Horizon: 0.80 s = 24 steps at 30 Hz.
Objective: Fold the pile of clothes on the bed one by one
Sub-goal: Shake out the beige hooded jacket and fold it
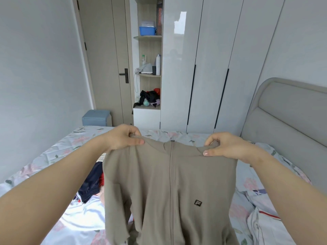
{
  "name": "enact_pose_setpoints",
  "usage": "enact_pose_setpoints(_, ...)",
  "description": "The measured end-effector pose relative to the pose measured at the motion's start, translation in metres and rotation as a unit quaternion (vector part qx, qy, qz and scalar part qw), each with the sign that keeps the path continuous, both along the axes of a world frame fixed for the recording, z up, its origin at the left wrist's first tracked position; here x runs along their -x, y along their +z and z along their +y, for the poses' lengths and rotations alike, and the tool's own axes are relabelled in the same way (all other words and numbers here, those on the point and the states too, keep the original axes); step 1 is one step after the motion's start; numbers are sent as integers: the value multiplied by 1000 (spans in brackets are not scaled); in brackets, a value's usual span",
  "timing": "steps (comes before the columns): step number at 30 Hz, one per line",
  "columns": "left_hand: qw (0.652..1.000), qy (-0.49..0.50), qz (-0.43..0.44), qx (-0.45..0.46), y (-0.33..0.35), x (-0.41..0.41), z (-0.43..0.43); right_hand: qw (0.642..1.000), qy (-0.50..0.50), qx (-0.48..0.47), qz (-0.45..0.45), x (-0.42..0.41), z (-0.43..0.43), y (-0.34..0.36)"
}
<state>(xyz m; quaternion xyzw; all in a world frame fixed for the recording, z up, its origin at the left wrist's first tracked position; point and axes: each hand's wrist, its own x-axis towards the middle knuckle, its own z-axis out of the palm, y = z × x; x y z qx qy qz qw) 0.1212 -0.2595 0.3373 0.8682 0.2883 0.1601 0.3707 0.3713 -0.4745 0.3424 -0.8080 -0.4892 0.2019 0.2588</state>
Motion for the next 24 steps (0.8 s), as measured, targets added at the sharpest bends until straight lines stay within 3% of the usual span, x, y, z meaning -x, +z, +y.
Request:
enact_pose_setpoints(3,994,44,-99,15,3,0,2,994,-24,17,-104,-4,5,2)
enact_pose_setpoints(5,994,31,-105,27,6,0,3,981,-70,16,-179,-6,7,2)
enact_pose_setpoints(8,999,-13,18,-25,15,4,6,957,-142,12,-251,-14,8,-2)
enact_pose_setpoints(11,967,32,157,-199,25,4,13,947,-185,0,-264,-16,4,-4)
enact_pose_setpoints(13,934,107,188,-284,25,1,19,948,-196,-35,-247,-15,2,-3)
enact_pose_setpoints(17,876,218,214,-374,21,6,23,946,-209,-121,-219,-22,-1,0)
enact_pose_setpoints(18,875,224,213,-373,22,7,22,950,-200,-120,-207,-23,-3,3)
enact_pose_setpoints(20,917,215,173,-288,27,9,22,968,-179,-104,-146,-24,-5,9)
enact_pose_setpoints(22,970,219,76,-68,30,9,22,974,-188,-125,18,-20,-6,15)
enact_pose_setpoints(24,948,243,-56,197,34,14,18,937,-210,-163,228,-14,-11,19)
